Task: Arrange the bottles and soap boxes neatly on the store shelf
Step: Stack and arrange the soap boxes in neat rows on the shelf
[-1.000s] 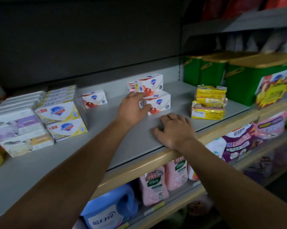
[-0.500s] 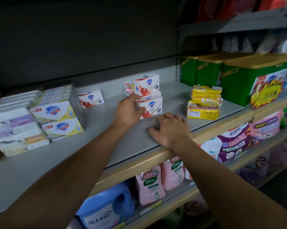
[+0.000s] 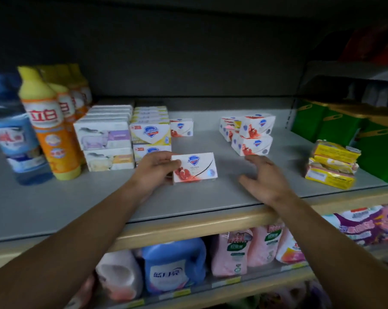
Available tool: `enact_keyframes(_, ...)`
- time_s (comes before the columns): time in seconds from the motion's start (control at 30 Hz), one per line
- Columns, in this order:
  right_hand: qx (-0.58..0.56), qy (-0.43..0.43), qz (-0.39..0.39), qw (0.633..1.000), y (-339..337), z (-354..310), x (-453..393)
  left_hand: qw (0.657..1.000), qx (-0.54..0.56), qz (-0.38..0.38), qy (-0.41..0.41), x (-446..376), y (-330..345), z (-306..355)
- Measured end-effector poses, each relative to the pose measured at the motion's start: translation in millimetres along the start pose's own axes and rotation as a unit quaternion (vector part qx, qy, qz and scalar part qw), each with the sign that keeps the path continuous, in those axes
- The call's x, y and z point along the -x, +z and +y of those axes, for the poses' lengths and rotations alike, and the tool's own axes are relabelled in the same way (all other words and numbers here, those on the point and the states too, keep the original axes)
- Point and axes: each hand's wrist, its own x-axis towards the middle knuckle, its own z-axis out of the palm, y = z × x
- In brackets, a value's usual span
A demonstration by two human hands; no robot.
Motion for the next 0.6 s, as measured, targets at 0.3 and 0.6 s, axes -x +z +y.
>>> enact_keyframes(0.3, -0.355, -0.110, -0.114, 0.921, 45.8, -71.4, -1.8, 0.996, 0.074, 0.057, 0.013, -10.4, -21.1, 0.2)
enact_keyframes(0.6, -0.435, -0.060, -0.083, 0.895, 42.3, -64.2, -3.3, 0.989, 0.139, 0.037, -0.015, -13.7, -14.2, -0.4)
